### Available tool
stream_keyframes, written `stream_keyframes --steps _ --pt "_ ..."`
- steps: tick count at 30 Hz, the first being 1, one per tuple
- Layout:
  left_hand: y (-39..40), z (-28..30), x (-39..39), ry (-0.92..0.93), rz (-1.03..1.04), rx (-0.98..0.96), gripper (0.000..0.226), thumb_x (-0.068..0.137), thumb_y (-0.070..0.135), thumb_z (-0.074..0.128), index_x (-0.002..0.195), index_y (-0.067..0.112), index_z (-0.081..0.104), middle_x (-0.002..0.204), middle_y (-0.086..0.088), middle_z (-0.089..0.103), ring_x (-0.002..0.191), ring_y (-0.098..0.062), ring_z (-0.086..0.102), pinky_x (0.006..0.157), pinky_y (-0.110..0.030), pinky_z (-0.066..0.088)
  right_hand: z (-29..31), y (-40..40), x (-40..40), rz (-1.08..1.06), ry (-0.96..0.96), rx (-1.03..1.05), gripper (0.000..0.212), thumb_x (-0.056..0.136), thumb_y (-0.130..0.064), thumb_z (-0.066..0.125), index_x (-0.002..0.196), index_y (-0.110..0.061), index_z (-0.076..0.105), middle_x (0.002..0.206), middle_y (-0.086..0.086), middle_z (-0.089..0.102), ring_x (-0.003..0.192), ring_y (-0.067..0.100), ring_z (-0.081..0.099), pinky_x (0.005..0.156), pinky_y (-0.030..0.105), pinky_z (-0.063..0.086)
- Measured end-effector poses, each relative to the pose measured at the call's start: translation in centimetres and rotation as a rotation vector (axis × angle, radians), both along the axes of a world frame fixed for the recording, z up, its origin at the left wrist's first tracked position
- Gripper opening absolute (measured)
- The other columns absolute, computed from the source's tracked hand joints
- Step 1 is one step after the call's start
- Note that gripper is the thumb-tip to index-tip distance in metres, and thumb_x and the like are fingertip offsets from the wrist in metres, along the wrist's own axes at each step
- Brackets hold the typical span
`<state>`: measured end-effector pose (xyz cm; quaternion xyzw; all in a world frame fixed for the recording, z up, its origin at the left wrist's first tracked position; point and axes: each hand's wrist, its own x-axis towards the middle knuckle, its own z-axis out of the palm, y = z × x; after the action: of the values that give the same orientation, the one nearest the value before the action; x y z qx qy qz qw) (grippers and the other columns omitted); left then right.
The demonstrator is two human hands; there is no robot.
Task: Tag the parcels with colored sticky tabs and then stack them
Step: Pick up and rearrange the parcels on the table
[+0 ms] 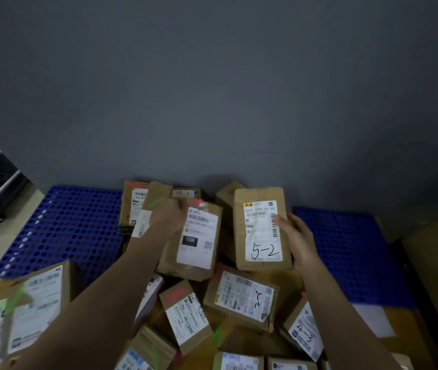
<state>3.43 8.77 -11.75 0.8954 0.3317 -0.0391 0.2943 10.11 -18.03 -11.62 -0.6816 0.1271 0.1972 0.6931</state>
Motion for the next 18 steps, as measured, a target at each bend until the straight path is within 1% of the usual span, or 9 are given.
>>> stream_keyframes --steps 1,3,4,6,9,11,14,16,18 --pt "-0.2 -0.3 0.1 0.012 -0.019 0.068 0.035 0.1 0.033 0.038 0.111 0.005 0.055 0.1 -0.015 0.064 0.09 -0.028 0.06 0.074 -0.038 0.047 -0.3 -0.1 -0.1 -0.005 0.009 -0.007 0.069 0.079 -0.024 0.076 0.14 -0.019 0.043 0.12 0.011 0.064 0.1 0.024 0.065 0.086 0.042 0.054" --pt "-0.5 -1.1 0.1 0.014 -0.08 0.121 0.04 0.1 0.023 0.041 0.138 0.012 0.036 0.131 -0.015 0.051 0.122 -0.034 0.047 0.091 -0.045 0.046 -0.7 -0.5 -0.1 -0.008 0.021 -0.024 0.069 0.079 -0.027 0.076 0.139 -0.021 0.044 0.12 0.011 0.065 0.1 0.025 0.066 0.089 0.045 0.054" --pt "-0.6 -1.6 0.2 0.038 -0.12 0.146 0.047 0.099 0.019 0.043 0.144 0.015 0.03 0.145 -0.013 0.038 0.134 -0.035 0.034 0.102 -0.048 0.041 -0.8 -0.6 -0.2 -0.011 0.026 -0.03 0.068 0.079 -0.029 0.076 0.138 -0.022 0.045 0.118 0.011 0.066 0.1 0.025 0.066 0.09 0.046 0.053" --pt "-1.0 -2.2 0.0 0.058 -0.171 0.196 0.055 0.096 0.013 0.046 0.148 0.019 0.027 0.156 -0.01 0.02 0.144 -0.032 0.014 0.114 -0.05 0.026 -0.9 -1.1 -0.5 -0.021 0.03 -0.03 0.065 0.079 -0.029 0.076 0.137 -0.021 0.047 0.112 0.009 0.068 0.098 0.025 0.068 0.09 0.048 0.053" --pt "-2.4 -2.3 -0.5 -0.034 -0.213 0.253 0.053 0.096 0.018 0.046 0.146 0.016 0.031 0.156 -0.012 0.02 0.145 -0.031 0.009 0.118 -0.047 0.014 -0.9 -2.6 -1.1 -0.072 0.041 -0.015 0.06 0.08 -0.027 0.075 0.134 -0.019 0.05 0.107 0.008 0.071 0.095 0.025 0.069 0.088 0.047 0.055" --pt "-4.0 -2.2 -1.1 -0.168 -0.314 0.297 0.046 0.096 0.021 0.045 0.141 0.013 0.04 0.152 -0.012 0.029 0.143 -0.03 0.016 0.117 -0.046 0.016 -1.0 -3.9 -1.6 -0.134 0.052 -0.001 0.051 0.082 -0.025 0.073 0.129 -0.019 0.053 0.107 0.009 0.07 0.094 0.026 0.068 0.085 0.046 0.055" --pt "-7.3 -1.9 -1.9 -0.304 -0.465 0.198 0.038 0.095 0.021 0.048 0.132 0.019 0.052 0.145 -0.004 0.039 0.139 -0.024 0.024 0.114 -0.042 0.021 -1.3 -6.2 -2.3 -0.23 0.069 0.008 0.045 0.084 -0.025 0.072 0.125 -0.021 0.055 0.109 0.009 0.069 0.095 0.026 0.068 0.084 0.046 0.055" --pt "-9.5 -2.1 -2.2 -0.237 -0.6 0.125 0.038 0.096 0.026 0.048 0.133 0.021 0.051 0.143 0.001 0.04 0.134 -0.019 0.028 0.112 -0.036 0.025 -1.6 -7.7 -2.6 -0.287 0.067 0.005 0.044 0.084 -0.026 0.071 0.125 -0.022 0.055 0.107 0.007 0.069 0.094 0.025 0.068 0.078 0.042 0.056" --pt "-11.5 -3.1 -2.4 -0.076 -0.754 0.108 0.043 0.096 0.035 0.047 0.138 0.022 0.045 0.144 0.003 0.038 0.133 -0.018 0.029 0.11 -0.034 0.026 -2.0 -8.7 -2.8 -0.333 0.064 -0.012 0.043 0.084 -0.027 0.071 0.124 -0.022 0.056 0.103 0.006 0.069 0.091 0.025 0.068 0.074 0.039 0.055"
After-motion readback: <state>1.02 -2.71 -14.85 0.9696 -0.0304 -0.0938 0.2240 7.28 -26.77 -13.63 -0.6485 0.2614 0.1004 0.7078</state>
